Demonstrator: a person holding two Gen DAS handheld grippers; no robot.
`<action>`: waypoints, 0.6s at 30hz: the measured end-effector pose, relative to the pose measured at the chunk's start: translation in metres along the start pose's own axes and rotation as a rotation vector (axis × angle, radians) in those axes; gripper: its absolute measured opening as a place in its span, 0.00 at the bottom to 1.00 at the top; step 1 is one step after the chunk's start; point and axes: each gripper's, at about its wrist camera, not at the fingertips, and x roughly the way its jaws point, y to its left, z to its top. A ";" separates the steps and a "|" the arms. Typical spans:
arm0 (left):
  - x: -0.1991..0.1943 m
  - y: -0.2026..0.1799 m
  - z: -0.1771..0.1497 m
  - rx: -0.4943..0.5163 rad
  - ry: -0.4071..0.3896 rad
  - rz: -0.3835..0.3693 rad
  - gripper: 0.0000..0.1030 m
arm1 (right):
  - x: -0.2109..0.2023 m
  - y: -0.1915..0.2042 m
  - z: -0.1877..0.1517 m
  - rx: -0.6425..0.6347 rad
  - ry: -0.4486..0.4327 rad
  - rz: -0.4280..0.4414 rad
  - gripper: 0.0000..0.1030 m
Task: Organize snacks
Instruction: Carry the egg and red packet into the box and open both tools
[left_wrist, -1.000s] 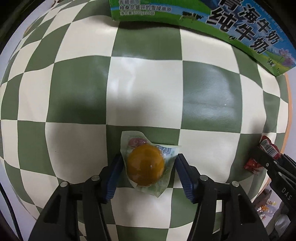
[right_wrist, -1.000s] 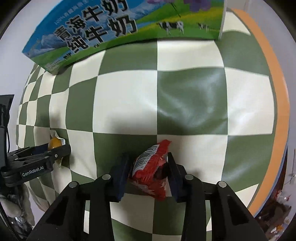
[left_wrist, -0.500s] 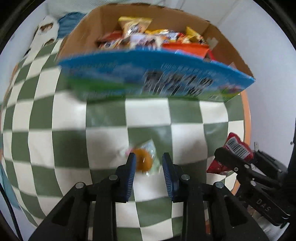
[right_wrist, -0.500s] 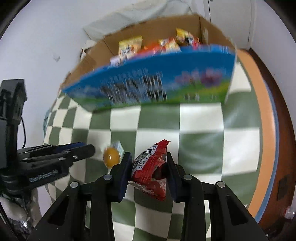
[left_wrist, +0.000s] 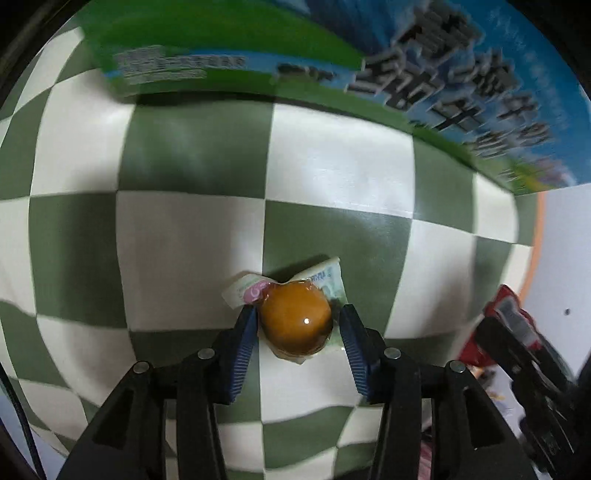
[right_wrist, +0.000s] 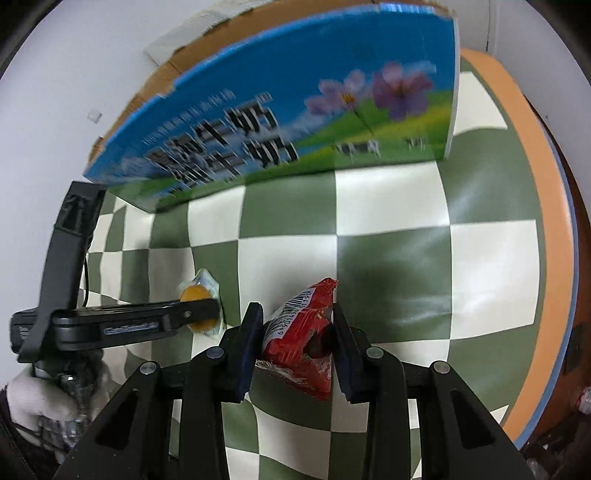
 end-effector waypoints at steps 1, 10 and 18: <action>0.001 -0.001 0.000 0.008 -0.010 0.017 0.42 | 0.001 -0.001 -0.001 0.005 0.002 0.000 0.37; -0.037 -0.007 -0.013 0.055 -0.094 0.045 0.35 | -0.020 0.004 -0.006 -0.008 -0.029 0.022 0.37; -0.148 -0.036 -0.013 0.136 -0.268 -0.057 0.35 | -0.092 0.013 0.031 -0.032 -0.172 0.098 0.37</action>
